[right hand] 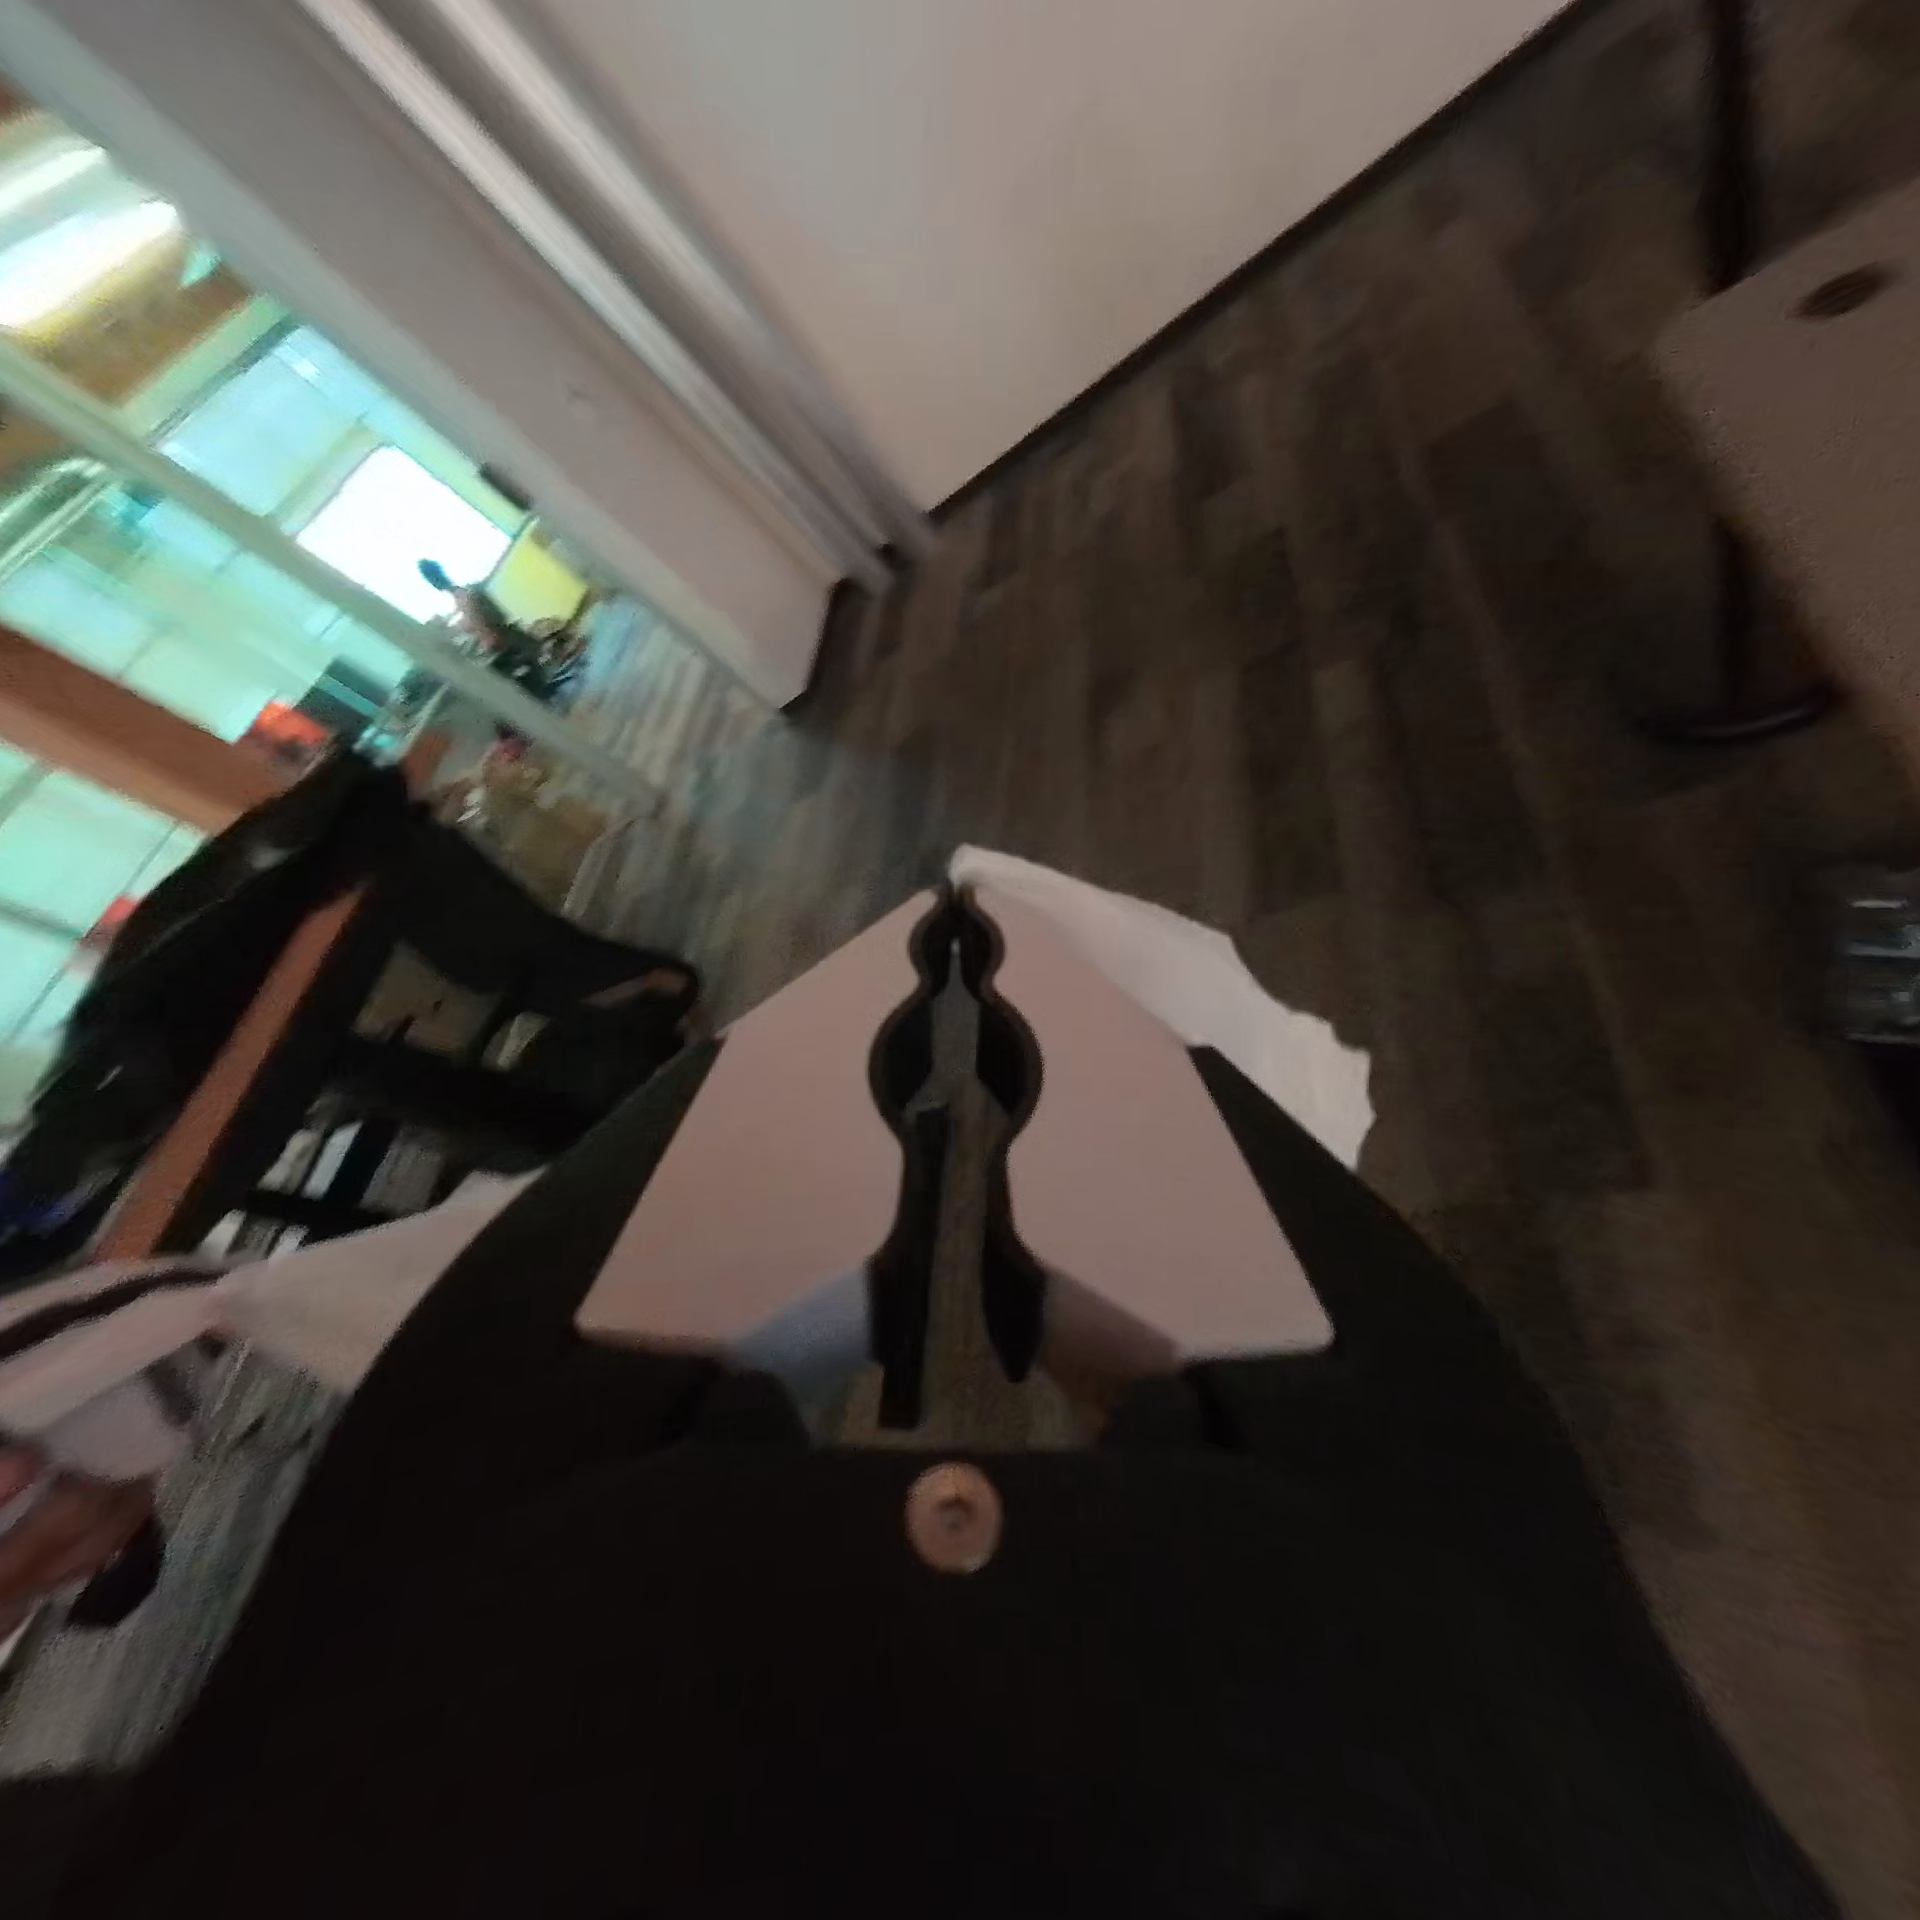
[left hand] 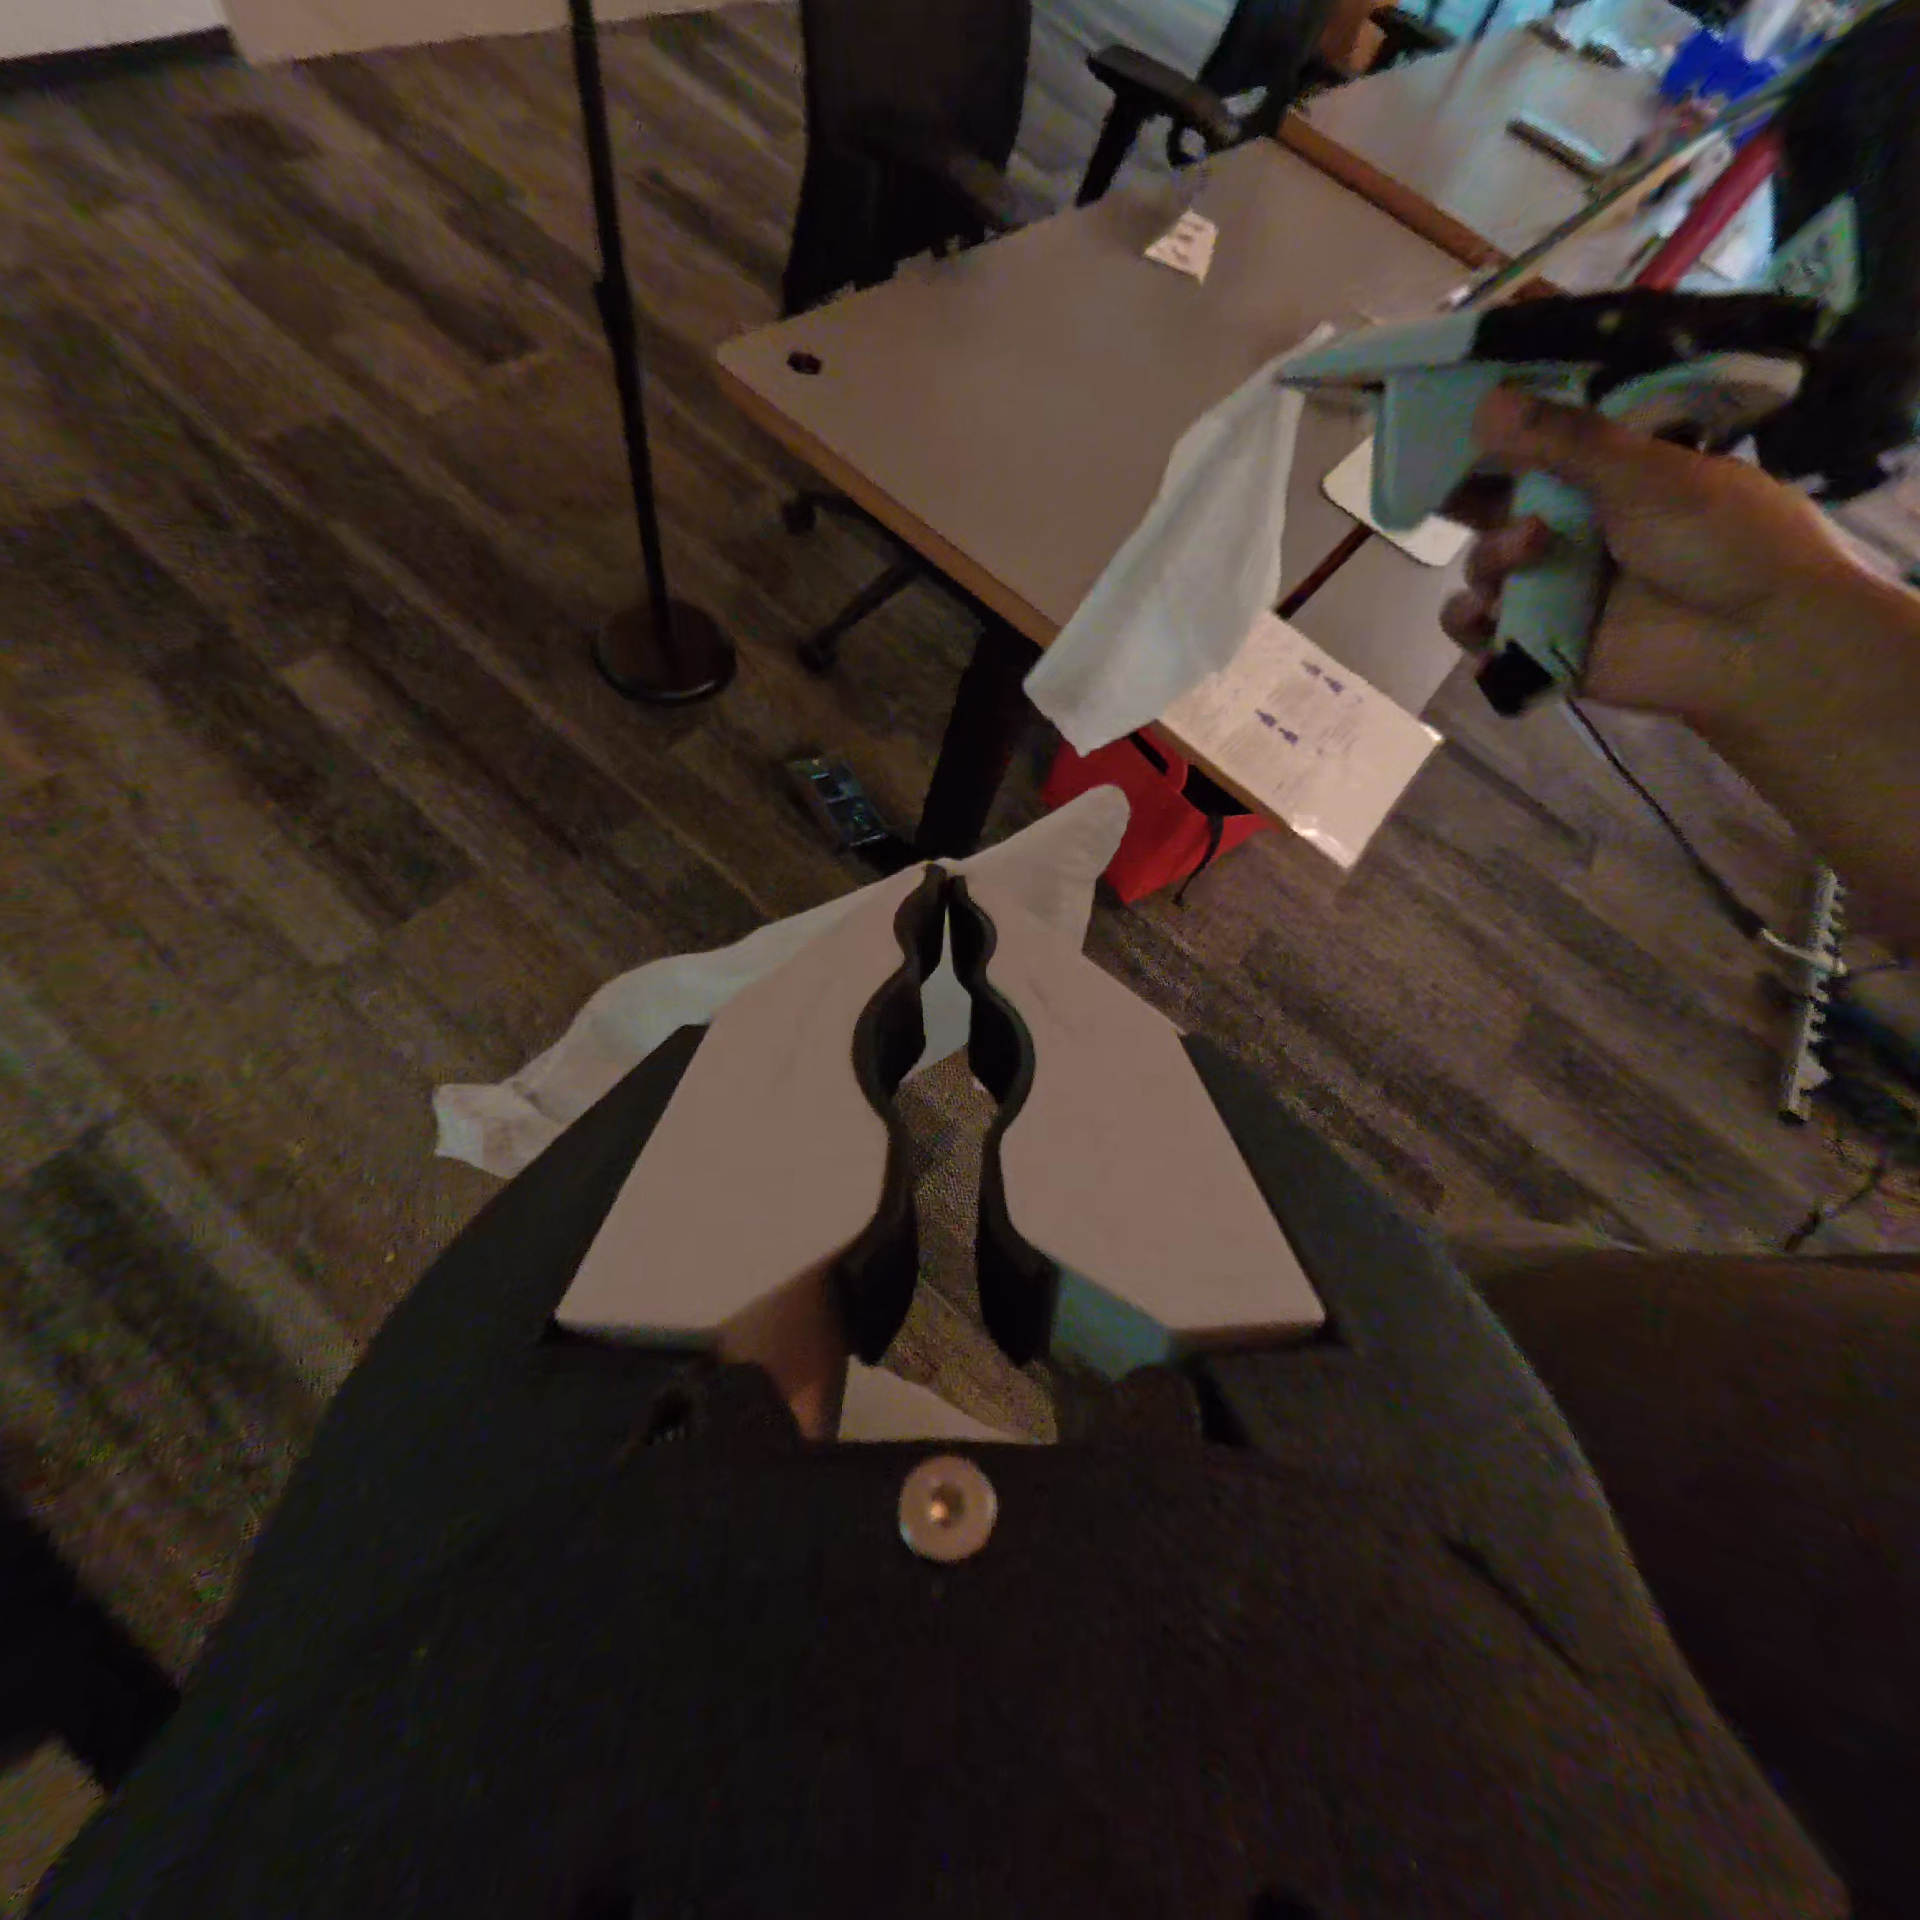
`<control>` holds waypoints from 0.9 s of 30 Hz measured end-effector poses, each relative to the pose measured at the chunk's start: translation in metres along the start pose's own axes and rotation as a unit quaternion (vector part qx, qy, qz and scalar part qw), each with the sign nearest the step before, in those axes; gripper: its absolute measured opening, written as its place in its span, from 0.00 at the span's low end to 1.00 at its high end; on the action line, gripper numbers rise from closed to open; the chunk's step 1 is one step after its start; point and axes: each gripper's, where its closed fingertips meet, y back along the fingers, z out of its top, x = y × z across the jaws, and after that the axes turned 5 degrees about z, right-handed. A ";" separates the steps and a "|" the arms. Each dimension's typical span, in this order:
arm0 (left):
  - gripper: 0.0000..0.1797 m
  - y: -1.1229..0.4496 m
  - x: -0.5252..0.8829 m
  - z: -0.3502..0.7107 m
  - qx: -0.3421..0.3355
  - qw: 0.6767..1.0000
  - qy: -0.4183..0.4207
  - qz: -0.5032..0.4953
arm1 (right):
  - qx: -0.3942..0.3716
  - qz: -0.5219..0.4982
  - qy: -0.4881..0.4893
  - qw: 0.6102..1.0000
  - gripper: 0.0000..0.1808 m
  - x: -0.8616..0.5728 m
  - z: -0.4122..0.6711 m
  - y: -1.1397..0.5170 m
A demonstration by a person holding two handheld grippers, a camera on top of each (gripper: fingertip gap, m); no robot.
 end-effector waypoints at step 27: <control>0.00 -0.543 0.089 0.279 0.149 0.941 -0.180 -0.244 | -0.063 -0.403 -0.239 0.881 0.23 -0.502 0.081 -0.117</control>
